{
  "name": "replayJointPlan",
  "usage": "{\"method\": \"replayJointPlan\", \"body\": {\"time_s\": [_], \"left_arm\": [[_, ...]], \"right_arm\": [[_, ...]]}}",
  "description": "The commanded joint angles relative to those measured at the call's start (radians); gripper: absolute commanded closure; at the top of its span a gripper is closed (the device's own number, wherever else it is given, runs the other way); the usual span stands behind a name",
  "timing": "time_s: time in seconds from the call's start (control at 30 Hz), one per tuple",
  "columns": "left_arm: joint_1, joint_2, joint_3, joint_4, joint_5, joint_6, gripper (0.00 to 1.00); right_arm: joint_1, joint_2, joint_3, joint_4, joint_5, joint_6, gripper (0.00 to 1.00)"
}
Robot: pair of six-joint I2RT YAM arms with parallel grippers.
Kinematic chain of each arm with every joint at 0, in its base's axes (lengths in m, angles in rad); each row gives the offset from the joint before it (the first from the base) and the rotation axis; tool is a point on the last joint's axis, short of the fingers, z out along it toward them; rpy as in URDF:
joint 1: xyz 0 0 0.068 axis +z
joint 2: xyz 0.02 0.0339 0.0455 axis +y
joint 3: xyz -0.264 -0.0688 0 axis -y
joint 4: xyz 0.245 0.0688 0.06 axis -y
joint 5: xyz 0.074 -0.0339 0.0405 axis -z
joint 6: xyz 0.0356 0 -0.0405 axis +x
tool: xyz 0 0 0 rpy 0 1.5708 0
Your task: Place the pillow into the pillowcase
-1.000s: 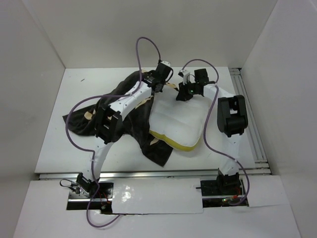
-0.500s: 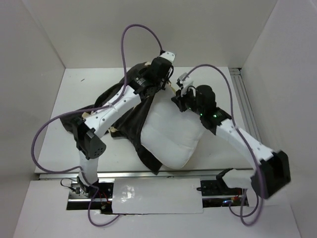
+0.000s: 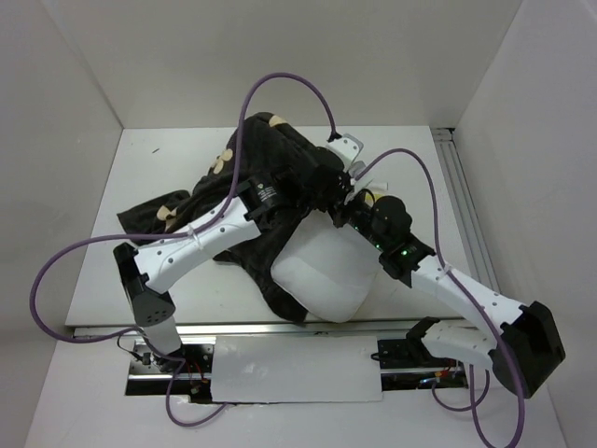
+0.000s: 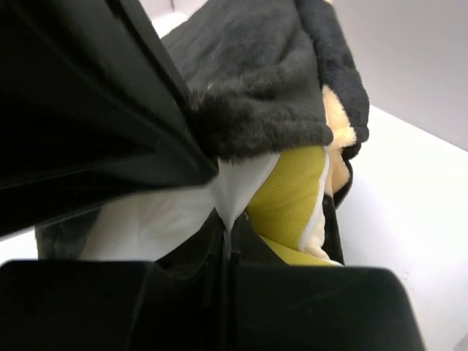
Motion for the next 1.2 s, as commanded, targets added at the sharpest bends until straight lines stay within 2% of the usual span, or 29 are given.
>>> {"method": "replayJointPlan", "body": {"time_s": [0.0,0.03,0.2,0.3,0.4,0.57,0.67,0.73,0.87,0.9,1.0,1.07,1.17], "left_arm": [[-0.127,-0.087,0.014,0.141,0.235,-0.021,1.00],[-0.146,-0.096,0.001,0.141,0.244,-0.021,1.00],[-0.157,-0.133,0.020,0.132,0.296,-0.032,1.00],[-0.157,-0.133,0.075,0.132,0.271,-0.018,1.00],[-0.157,-0.133,0.112,0.132,0.270,-0.006,1.00],[-0.157,-0.170,0.089,0.177,0.341,0.005,1.00],[-0.157,-0.181,0.049,0.177,0.382,0.005,1.00],[-0.157,-0.181,-0.044,0.207,0.436,-0.009,1.00],[-0.166,-0.207,-0.257,0.273,0.511,-0.055,1.00],[-0.166,-0.219,-0.375,0.345,0.511,-0.073,1.00],[-0.166,-0.242,-0.569,0.489,0.552,-0.100,1.00],[-0.166,-0.233,-0.614,0.526,0.672,-0.119,1.00],[-0.175,-0.207,-0.657,0.592,0.714,-0.129,1.00]], "right_arm": [[0.056,0.034,-0.074,0.370,0.059,0.105,1.00],[0.069,0.020,-0.094,0.449,0.088,0.128,1.00],[0.108,-0.096,-0.200,0.582,0.159,0.167,1.00],[0.136,-0.211,-0.285,0.691,0.278,0.190,1.00],[0.158,-0.294,-0.355,0.777,0.334,0.219,1.00],[0.158,-0.293,-0.410,0.918,0.488,0.225,1.00],[0.158,-0.250,-0.338,0.857,0.527,0.225,1.00],[0.147,-0.195,-0.321,0.828,0.548,0.257,1.00],[0.133,-0.112,-0.356,0.907,0.659,0.346,1.00],[0.133,-0.089,-0.356,0.866,0.659,0.363,1.00],[0.124,-0.078,-0.329,0.858,0.697,0.386,1.00],[0.115,-0.066,-0.364,0.892,0.720,0.397,1.00],[0.086,-0.057,-0.376,0.855,0.716,0.459,1.00]]}}
